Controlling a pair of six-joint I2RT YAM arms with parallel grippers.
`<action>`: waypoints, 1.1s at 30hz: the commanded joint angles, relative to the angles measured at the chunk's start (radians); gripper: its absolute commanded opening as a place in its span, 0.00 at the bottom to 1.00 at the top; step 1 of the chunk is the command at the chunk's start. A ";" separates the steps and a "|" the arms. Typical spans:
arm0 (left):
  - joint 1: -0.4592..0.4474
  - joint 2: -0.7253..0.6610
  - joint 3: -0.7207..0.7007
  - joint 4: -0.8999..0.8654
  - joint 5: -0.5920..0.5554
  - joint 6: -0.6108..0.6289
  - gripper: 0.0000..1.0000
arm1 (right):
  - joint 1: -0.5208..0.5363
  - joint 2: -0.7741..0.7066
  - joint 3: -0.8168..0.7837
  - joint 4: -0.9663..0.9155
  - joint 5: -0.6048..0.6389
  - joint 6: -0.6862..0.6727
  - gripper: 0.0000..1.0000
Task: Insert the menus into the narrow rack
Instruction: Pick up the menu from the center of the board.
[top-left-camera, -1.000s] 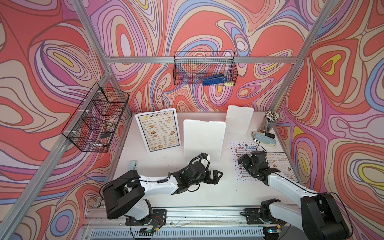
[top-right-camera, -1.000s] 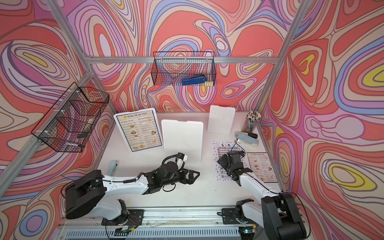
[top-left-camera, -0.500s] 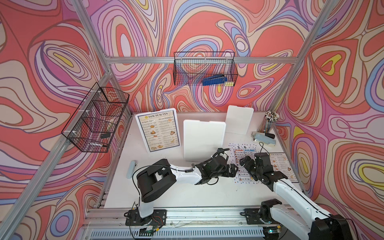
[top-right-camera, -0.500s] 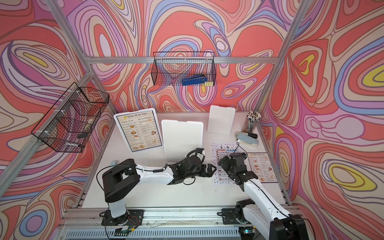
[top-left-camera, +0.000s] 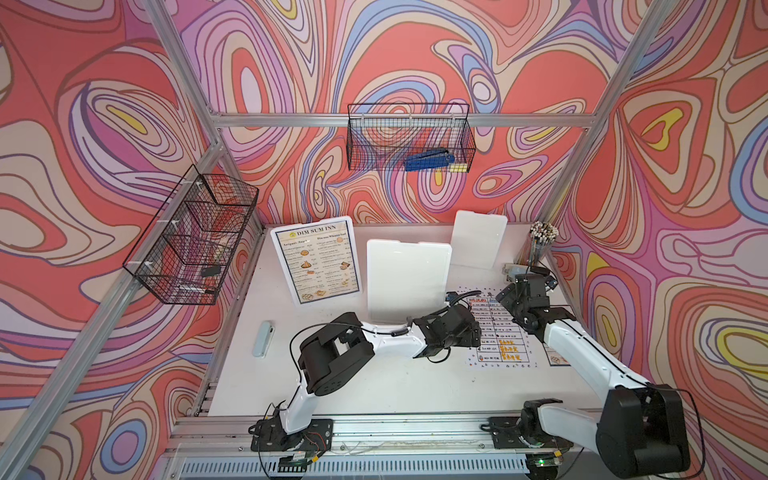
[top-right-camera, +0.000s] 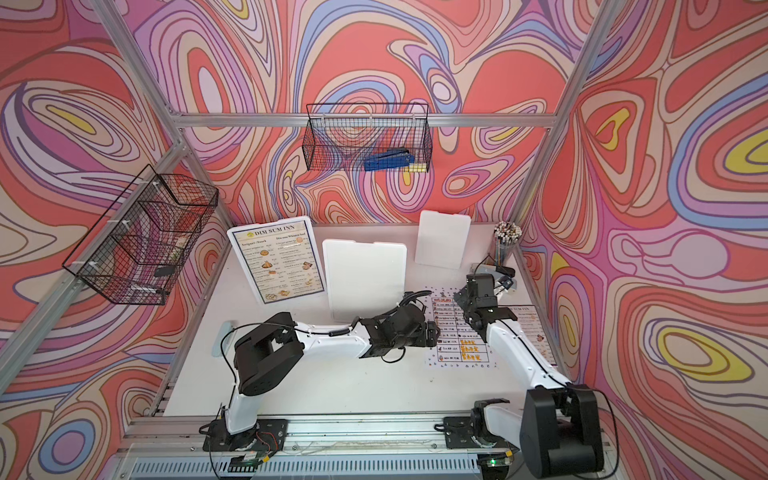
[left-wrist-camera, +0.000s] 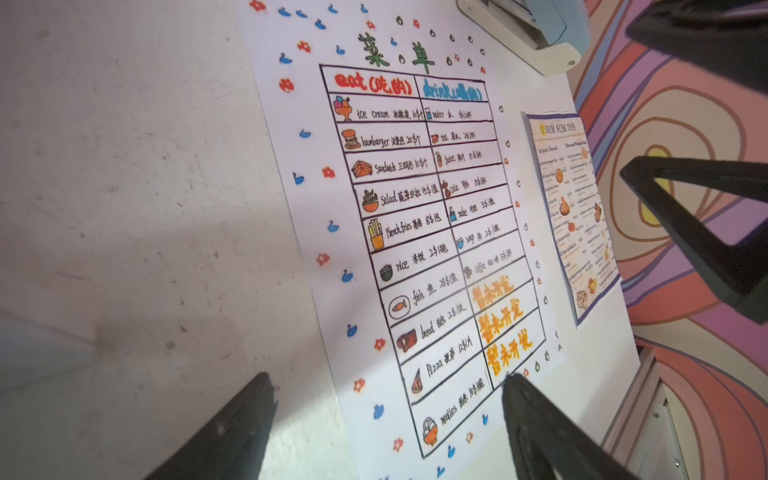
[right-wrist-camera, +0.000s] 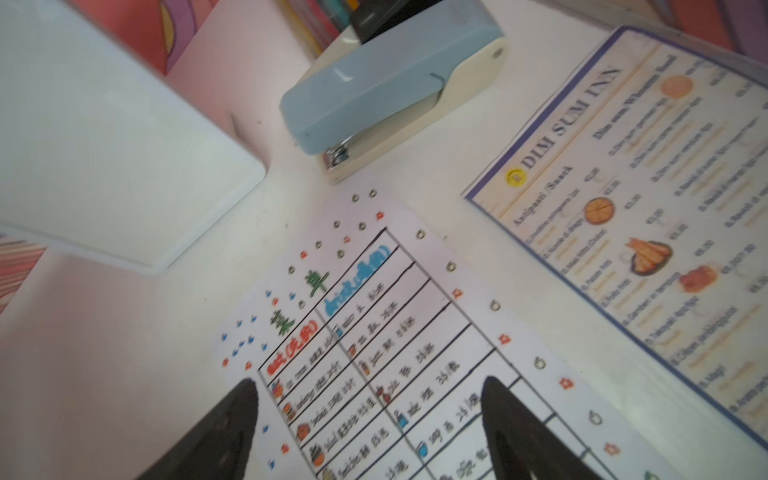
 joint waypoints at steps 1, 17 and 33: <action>-0.004 0.035 0.053 -0.071 -0.046 -0.006 0.87 | -0.081 0.039 0.012 0.037 -0.049 -0.059 0.85; -0.004 0.154 0.254 -0.284 -0.179 0.014 0.88 | -0.205 0.345 0.043 0.139 -0.250 -0.079 0.85; -0.003 0.338 0.505 -0.436 -0.156 0.008 0.87 | -0.205 0.335 0.008 0.184 -0.296 -0.086 0.84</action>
